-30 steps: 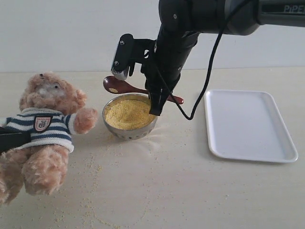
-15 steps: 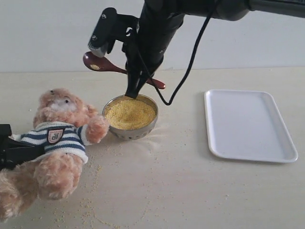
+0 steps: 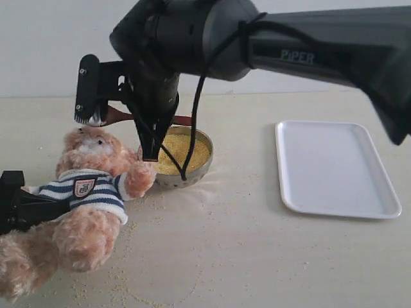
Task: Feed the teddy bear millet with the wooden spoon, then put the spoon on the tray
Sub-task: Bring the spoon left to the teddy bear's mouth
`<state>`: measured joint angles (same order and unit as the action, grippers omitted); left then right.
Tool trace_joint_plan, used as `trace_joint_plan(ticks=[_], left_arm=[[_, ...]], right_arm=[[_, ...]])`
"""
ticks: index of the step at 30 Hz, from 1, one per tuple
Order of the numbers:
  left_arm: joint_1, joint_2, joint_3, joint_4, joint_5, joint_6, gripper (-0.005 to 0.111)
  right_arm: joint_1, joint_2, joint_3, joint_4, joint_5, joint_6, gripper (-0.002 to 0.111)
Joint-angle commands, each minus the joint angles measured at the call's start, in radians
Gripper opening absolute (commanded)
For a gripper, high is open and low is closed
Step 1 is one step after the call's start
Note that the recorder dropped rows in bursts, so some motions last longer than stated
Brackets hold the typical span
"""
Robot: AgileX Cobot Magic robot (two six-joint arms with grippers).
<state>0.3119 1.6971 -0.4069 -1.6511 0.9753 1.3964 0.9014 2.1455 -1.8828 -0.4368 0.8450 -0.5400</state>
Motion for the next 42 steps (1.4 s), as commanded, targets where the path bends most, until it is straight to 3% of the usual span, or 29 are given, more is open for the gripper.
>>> trace_joint_plan(ticks=[1, 42], left_arm=[[-0.007, 0.001, 0.002, -0.018, 0.048, 0.004, 0.005], [-0.007, 0.001, -0.006, -0.013, 0.089, 0.010, 0.005]], right_arm=[[0.040, 0.022, -0.004, -0.118, -0.028, 0.090, 0.000], [0.178, 0.027, 0.047, -0.599, 0.119, 0.269, 0.000]])
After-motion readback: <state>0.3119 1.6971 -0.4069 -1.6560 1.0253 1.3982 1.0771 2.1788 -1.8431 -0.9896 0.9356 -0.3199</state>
